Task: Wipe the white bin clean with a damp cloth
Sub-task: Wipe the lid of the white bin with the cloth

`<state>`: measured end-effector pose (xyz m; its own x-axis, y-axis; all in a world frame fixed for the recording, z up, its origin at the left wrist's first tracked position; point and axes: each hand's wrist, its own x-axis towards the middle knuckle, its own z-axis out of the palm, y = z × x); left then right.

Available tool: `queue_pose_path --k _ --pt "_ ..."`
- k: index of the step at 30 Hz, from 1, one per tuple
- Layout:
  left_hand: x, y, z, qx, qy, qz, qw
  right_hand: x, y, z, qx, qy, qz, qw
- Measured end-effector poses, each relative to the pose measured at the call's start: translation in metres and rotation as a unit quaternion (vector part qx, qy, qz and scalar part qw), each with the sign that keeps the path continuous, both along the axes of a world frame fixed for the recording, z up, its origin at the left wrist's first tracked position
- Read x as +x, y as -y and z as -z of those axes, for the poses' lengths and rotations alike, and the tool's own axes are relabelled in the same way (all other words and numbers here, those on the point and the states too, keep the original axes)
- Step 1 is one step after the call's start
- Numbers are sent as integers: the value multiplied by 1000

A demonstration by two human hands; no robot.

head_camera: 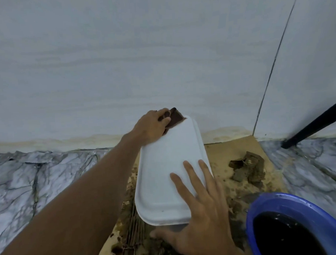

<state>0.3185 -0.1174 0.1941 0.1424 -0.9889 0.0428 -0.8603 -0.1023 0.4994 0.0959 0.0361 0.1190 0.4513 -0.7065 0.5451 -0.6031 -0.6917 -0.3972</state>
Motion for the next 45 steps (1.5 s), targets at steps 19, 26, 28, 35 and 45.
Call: queue_pose_path --k 19,26,28,35,45 --pt "3 -91 11 1 142 -115 983 -71 93 -36 -27 -58 -266 962" --pt "-5 -80 -2 15 210 94 973 -70 65 -37 18 -104 -198 975" --pt "2 -64 -5 34 210 98 972 -60 42 -38 30 -141 -167 975" --pt "-8 -10 -4 33 227 149 962 11 -4 -11 -52 -173 -29 983" --pt "14 -29 -9 41 139 11 989 -55 90 -21 -62 -99 -219 969"
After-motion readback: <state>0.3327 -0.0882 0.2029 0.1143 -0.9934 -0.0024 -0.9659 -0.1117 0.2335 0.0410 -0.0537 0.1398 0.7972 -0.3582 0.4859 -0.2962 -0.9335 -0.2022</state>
